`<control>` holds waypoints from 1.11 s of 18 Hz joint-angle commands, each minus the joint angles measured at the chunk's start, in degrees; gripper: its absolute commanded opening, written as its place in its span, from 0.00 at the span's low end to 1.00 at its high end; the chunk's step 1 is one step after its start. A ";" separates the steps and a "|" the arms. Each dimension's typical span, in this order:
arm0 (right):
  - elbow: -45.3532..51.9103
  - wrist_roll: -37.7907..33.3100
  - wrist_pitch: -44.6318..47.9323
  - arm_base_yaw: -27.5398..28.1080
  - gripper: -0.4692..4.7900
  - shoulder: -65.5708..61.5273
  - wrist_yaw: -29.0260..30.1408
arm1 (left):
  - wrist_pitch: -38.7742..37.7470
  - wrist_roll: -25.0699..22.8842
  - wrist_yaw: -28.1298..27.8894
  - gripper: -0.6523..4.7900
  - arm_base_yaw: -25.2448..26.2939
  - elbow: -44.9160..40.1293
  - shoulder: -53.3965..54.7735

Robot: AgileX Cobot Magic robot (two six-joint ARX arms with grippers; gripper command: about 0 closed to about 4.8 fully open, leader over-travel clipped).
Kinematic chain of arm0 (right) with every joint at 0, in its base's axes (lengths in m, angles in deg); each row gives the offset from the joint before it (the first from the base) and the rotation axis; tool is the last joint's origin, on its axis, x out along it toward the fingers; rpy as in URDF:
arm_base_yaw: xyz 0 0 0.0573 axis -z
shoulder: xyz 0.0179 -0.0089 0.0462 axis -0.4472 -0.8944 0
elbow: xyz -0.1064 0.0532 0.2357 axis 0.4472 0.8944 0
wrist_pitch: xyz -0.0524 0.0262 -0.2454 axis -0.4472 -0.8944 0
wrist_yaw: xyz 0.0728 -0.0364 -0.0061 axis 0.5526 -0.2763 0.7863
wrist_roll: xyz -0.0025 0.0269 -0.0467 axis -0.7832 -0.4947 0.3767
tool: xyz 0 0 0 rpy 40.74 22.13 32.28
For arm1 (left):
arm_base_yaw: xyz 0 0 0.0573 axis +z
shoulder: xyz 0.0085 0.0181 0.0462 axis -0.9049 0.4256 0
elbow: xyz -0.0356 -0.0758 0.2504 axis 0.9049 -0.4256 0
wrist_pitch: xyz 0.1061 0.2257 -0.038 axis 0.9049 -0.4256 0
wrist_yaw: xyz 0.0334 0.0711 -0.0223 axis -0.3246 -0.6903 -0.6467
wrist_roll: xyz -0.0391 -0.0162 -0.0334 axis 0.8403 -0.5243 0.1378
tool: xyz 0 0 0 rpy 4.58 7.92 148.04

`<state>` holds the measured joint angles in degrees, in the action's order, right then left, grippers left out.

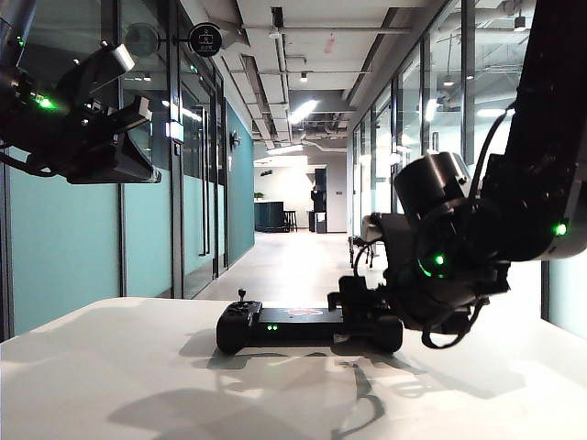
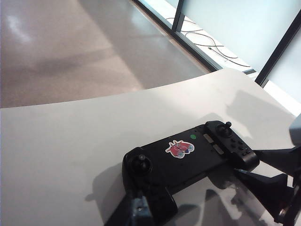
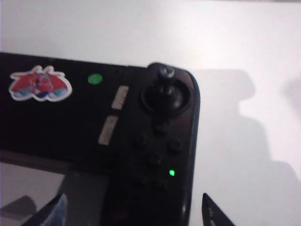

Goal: Push the left joystick on the remote control sitting on the white table backward to make the robot dog back up in a straight line until it returns close to you.

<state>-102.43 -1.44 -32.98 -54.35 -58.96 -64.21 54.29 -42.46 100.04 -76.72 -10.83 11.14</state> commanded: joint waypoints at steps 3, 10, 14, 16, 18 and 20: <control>-0.24 -0.26 1.16 0.79 0.78 -0.04 0.98 | 0.50 -0.22 0.39 0.11 -0.11 0.24 -0.15; -1.95 -0.26 1.77 0.85 0.78 -1.44 2.27 | 0.50 -0.22 0.39 0.11 -0.11 0.24 -0.15; -3.26 -0.24 1.51 0.85 0.72 -2.29 2.86 | 0.48 -0.24 0.39 0.11 -0.11 0.24 -0.15; -3.26 -0.26 1.01 0.98 0.70 -2.32 2.84 | 0.48 -0.24 0.39 0.11 -0.11 0.24 -0.13; -3.26 -0.24 0.46 0.98 0.67 -2.32 2.78 | 0.50 -0.22 0.39 0.11 -0.11 0.24 -0.15; -3.26 -0.24 0.44 1.01 0.54 -2.34 2.71 | 0.48 -0.22 0.39 0.11 -0.11 0.24 -0.15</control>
<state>-105.49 -1.64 -33.09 -53.09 -61.45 -62.50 54.29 -42.46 100.06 -76.74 -10.83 11.14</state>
